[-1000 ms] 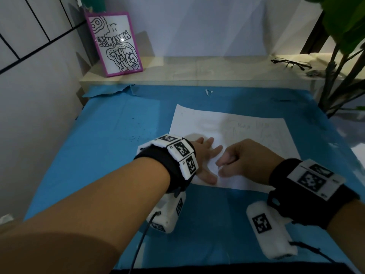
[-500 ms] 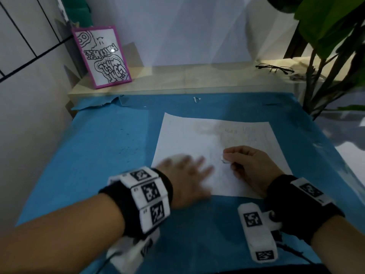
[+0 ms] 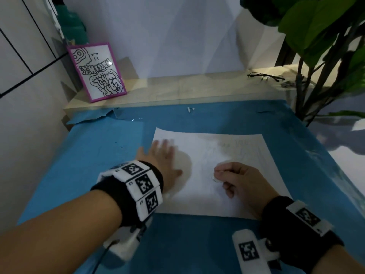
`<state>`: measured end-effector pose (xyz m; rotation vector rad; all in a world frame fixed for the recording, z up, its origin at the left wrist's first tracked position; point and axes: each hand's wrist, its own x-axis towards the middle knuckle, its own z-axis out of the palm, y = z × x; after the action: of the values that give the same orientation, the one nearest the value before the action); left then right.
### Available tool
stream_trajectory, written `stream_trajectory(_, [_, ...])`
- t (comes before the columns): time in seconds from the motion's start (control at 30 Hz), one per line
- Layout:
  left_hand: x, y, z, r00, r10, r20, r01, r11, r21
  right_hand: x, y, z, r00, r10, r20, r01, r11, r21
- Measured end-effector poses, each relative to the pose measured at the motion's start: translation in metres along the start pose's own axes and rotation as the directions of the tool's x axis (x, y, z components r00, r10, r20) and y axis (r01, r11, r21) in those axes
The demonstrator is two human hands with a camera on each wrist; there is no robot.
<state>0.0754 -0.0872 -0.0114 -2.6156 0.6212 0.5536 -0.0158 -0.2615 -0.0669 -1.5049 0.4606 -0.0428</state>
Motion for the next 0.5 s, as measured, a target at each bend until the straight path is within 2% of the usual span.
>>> stream_trajectory(0.03, [-0.009, 0.011, -0.003, 0.985, 0.167, -0.031, -0.167, 0.986, 0.007, -0.001, 0.0, 0.0, 1.0, 0.0, 0.002, 0.0, 1.0, 0.008])
stream_trajectory(0.1, [-0.03, 0.03, 0.002, 0.902, 0.427, -0.054, -0.426, 0.904, 0.03, -0.002, 0.0, 0.0, 1.0, -0.001, -0.004, 0.002, 0.999, 0.045])
stream_trajectory(0.17, [-0.047, 0.037, 0.019, 0.852, 0.524, -0.021, -0.524, 0.852, 0.014, -0.001, 0.0, -0.001, 1.0, 0.0, -0.024, 0.002, 0.996, 0.087])
stream_trajectory(0.23, [-0.049, 0.031, 0.036, 0.855, 0.513, 0.076, -0.514, 0.858, -0.006, -0.001, 0.0, -0.001, 1.0, 0.002, -0.028, 0.001, 0.995, 0.102])
stream_trajectory(0.27, [-0.044, 0.024, 0.037, 0.886, 0.45, 0.112, -0.455, 0.89, 0.026, -0.002, 0.0, 0.0, 1.0, 0.002, -0.024, 0.0, 0.995, 0.097])
stream_trajectory(0.33, [-0.02, 0.009, 0.029, 0.972, 0.191, 0.134, -0.204, 0.975, 0.09, -0.003, 0.0, 0.001, 1.0, 0.007, -0.016, -0.006, 0.996, 0.086])
stream_trajectory(0.37, [-0.006, 0.003, 0.021, 0.994, 0.057, 0.098, -0.06, 0.998, 0.028, -0.004, -0.001, 0.001, 1.0, 0.01, -0.011, -0.009, 0.997, 0.081])
stream_trajectory(0.4, [0.002, 0.0, 0.01, 0.998, -0.022, 0.065, 0.025, 0.999, -0.038, -0.005, -0.001, 0.002, 1.0, 0.011, -0.007, -0.01, 0.997, 0.073])
stream_trajectory(0.43, [0.011, 0.003, 0.002, 1.0, 0.006, 0.015, -0.005, 0.997, -0.072, -0.006, -0.001, 0.002, 1.0, 0.013, -0.004, -0.013, 0.998, 0.064])
stream_trajectory(0.47, [0.013, 0.011, -0.008, 0.993, 0.119, -0.021, -0.12, 0.989, -0.084, -0.007, 0.0, 0.002, 1.0, 0.017, -0.006, -0.017, 0.998, 0.061])
stream_trajectory(0.5, [0.014, 0.023, -0.016, 0.965, 0.261, -0.033, -0.263, 0.961, -0.091, -0.01, -0.001, 0.002, 1.0, 0.021, -0.003, -0.021, 0.998, 0.057])
